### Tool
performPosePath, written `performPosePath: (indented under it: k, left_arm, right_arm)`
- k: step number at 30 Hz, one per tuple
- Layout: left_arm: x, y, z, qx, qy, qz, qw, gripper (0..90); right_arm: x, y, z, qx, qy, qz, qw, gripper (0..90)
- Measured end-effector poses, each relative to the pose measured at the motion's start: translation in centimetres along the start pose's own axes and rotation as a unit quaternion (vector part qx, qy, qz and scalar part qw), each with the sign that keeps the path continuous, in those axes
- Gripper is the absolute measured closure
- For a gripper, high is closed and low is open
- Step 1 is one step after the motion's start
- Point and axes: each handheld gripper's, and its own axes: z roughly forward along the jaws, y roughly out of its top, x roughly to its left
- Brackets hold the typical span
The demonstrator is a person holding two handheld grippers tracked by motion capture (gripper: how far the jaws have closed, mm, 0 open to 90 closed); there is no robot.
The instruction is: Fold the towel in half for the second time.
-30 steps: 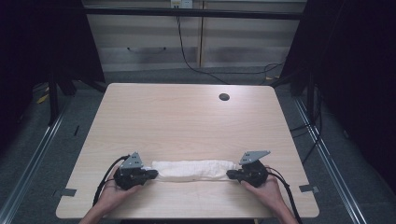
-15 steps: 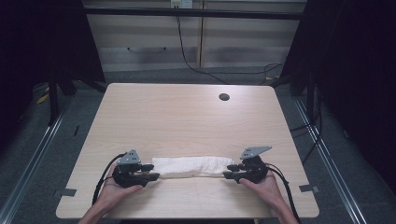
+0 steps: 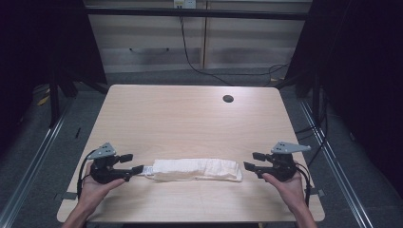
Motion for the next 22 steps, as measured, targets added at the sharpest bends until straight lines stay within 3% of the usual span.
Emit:
performPosePath:
  k: [4,9,13,17,20,22]
  left_arm:
    - [1.4,-0.8,-1.4,-0.006,0.032,-0.036,0.9988,24.6]
    - [2.6,-2.2,-2.1,-0.012,0.048,-0.07,0.9963,21.0]
    - [2.8,-2.8,-1.3,0.012,0.066,-0.073,0.9951,16.7]
    - [3.0,-3.4,-1.2,0.005,0.048,-0.066,0.9966,16.0]
    - [3.1,-3.7,-1.2,0.002,0.053,-0.074,0.9958,16.1]
    - [2.9,-3.7,-1.1,0.004,0.047,-0.066,0.9967,16.1]
  right_arm:
    - [-0.7,-1.2,-1.3,-0.008,-0.04,0.018,0.999,40.0]
    - [-2.0,-3.5,-2.0,-0.017,-0.082,0.049,0.9953,36.6]
    - [-2.7,-4.7,-2.3,-0.026,-0.103,0.067,0.9921,34.0]
    - [-3.4,-5.3,-2.2,-0.02,-0.116,0.077,0.99,32.1]
    - [-3.4,-5.6,-1.6,-0.013,-0.121,0.089,0.9885,29.0]
    - [-3.3,-5.6,-0.9,0.009,-0.134,0.074,0.9882,29.0]
